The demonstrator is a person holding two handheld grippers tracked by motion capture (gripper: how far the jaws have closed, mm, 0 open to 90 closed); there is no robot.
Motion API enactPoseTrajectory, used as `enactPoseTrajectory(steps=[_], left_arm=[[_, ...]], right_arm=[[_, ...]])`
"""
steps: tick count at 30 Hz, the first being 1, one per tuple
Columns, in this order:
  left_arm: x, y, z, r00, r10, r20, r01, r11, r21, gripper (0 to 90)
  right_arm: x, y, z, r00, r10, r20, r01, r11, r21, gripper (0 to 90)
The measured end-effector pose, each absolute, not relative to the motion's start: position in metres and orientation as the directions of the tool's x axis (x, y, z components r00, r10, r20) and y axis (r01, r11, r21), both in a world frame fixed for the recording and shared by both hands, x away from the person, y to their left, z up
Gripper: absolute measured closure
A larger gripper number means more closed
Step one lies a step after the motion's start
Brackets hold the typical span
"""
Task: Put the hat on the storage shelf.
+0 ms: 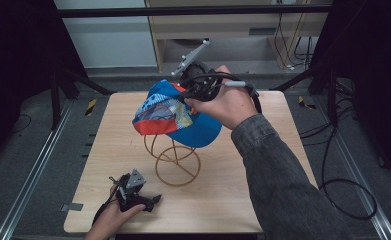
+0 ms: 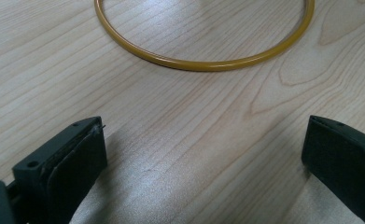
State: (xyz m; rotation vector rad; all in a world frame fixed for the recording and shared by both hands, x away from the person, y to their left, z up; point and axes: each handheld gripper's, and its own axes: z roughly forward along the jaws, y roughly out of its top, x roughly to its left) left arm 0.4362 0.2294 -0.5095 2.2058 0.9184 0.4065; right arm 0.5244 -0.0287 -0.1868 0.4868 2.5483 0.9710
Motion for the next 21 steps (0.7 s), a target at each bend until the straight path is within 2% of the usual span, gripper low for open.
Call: enactPoseTrajectory(steps=[21], left_arm=[[0.436,0.229,-0.509,0.698,0.716,0.019,0.495,-0.502,0.709,0.0]], right_arm=[[0.526,-0.012,-0.193,-0.883,0.416,-0.217,0.172,0.717,0.676,90.0]])
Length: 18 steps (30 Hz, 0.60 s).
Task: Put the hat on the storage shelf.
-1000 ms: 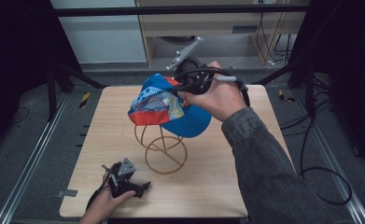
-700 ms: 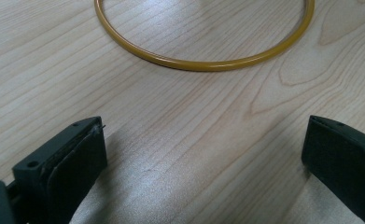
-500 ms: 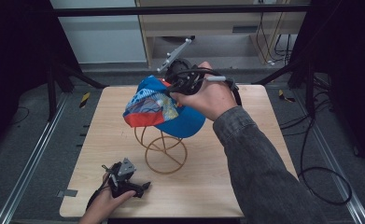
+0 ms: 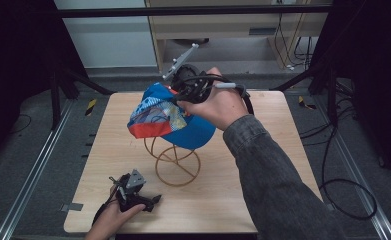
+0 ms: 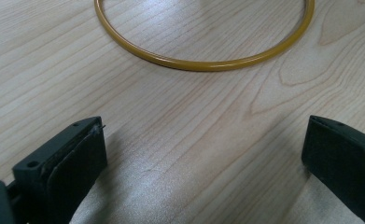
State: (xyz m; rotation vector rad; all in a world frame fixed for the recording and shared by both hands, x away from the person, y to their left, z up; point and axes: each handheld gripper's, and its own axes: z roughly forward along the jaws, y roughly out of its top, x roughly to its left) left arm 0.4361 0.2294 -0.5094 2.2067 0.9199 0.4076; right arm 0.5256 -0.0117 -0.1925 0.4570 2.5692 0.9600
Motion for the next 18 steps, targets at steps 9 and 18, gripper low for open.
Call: enactPoseTrajectory(steps=[9,18], left_arm=[[0.436,0.229,-0.509,0.698,0.716,0.019,0.495,-0.502,0.709,0.0],[0.436,0.229,-0.509,0.699,0.715,0.02,0.494,-0.503,0.709,0.0]], right_arm=[[0.528,-0.005,-0.2,-0.889,0.407,-0.21,0.174,0.725,0.667,90.0],[0.528,0.005,-0.209,-0.898,0.391,-0.204,0.169,0.733,0.659,90.0]])
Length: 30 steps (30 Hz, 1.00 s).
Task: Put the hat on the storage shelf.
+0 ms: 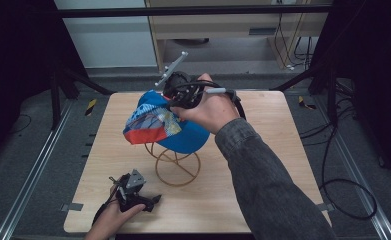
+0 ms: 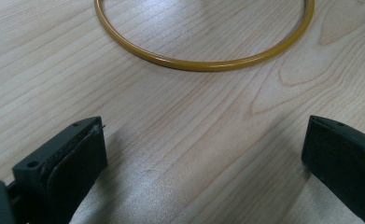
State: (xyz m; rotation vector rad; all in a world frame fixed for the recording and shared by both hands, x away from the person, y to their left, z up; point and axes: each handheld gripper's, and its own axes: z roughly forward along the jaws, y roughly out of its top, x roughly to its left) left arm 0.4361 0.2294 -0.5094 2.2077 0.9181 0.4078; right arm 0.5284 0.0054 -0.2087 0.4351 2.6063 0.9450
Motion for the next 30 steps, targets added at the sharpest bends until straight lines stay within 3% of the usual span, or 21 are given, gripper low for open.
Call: enactPoseTrajectory(steps=[30], left_arm=[[0.436,0.229,-0.51,0.699,0.715,0.017,0.495,-0.501,0.71,0.0]], right_arm=[[0.528,0.018,-0.228,-0.915,0.358,-0.188,0.168,0.759,0.629,89.1]])
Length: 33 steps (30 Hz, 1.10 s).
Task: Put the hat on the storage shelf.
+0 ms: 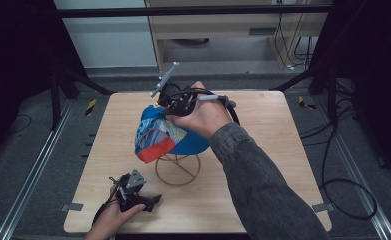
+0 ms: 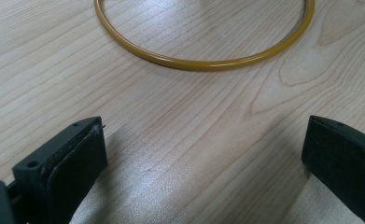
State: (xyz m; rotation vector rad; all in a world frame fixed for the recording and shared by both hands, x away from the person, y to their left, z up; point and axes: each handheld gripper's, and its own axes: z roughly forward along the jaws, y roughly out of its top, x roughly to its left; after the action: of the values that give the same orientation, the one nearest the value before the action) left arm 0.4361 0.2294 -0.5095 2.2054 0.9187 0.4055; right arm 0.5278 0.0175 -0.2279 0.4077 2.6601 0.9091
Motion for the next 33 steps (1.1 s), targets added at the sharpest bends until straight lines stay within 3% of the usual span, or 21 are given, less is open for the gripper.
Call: enactPoseTrajectory(steps=[22,33], left_arm=[[0.4361,0.2294,-0.5096,0.698,0.715,0.018,0.495,-0.501,0.71,0.0],[0.4361,0.2294,-0.5096,0.698,0.716,0.018,0.495,-0.501,0.71,0.0]], right_arm=[[0.5236,0.0143,-0.2296,-0.913,0.362,-0.188,0.165,0.75,0.64,71.5],[0.5198,0.0091,-0.2291,-0.917,0.362,-0.169,0.171,0.738,0.653,67.9]])
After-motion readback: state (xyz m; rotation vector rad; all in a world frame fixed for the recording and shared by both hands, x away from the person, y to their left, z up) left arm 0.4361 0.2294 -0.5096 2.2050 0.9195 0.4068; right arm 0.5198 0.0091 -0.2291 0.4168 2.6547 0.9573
